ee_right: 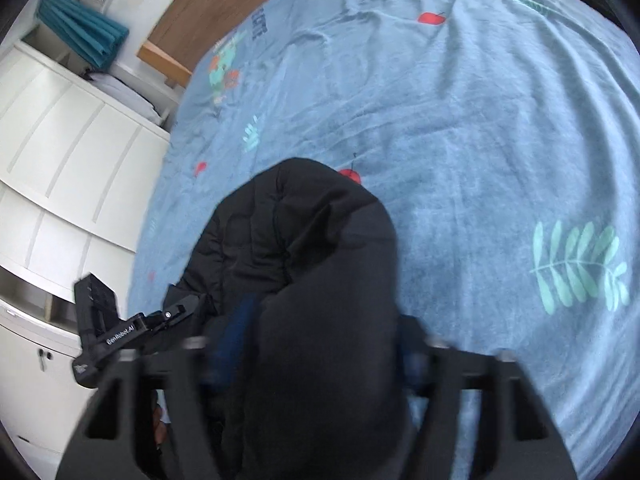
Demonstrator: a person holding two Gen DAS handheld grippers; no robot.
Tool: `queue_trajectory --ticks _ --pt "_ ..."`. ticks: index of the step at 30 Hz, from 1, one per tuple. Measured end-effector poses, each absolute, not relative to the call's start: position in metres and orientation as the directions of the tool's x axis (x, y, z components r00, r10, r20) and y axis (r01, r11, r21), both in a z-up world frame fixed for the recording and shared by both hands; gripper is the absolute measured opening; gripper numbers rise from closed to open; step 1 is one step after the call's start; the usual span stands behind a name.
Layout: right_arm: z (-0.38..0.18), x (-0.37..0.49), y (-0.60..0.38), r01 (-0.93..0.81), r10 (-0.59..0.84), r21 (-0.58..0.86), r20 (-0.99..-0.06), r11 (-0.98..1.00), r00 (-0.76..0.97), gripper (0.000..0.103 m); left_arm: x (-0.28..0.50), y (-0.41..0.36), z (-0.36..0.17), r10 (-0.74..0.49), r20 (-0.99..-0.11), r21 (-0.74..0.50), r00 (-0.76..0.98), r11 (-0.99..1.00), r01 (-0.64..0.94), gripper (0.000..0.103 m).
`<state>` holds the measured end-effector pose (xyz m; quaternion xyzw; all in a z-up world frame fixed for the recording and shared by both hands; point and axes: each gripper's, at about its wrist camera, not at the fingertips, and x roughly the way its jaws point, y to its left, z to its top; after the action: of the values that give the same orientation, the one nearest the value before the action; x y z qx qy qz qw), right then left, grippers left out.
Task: Fold large clothes
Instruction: 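Grasp the coat hem with both grippers and lift it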
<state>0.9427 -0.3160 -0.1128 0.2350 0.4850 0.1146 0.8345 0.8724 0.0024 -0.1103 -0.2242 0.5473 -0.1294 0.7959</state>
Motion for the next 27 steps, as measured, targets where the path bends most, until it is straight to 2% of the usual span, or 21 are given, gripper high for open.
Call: queue_trajectory --ticks 2,6,17,27 --pt "-0.107 0.938 -0.313 0.032 0.405 0.483 -0.767 0.875 0.497 0.023 0.866 0.002 -0.101 -0.432 -0.817 -0.480 0.381 0.876 -0.036 0.014" --pt "-0.085 0.919 -0.310 0.017 0.382 0.453 -0.771 0.891 0.510 0.019 0.849 0.001 -0.081 -0.408 -0.819 -0.449 0.403 0.894 -0.008 0.012" --pt "-0.006 0.826 -0.290 -0.011 0.318 0.378 -0.764 0.926 0.561 0.018 0.777 0.009 -0.002 -0.397 -0.790 -0.419 0.468 0.906 0.060 0.012" --pt "0.032 0.705 -0.273 -0.047 0.315 0.364 -0.724 0.930 0.613 0.018 0.687 0.026 0.033 -0.415 -0.765 -0.418 0.492 0.902 0.110 0.012"
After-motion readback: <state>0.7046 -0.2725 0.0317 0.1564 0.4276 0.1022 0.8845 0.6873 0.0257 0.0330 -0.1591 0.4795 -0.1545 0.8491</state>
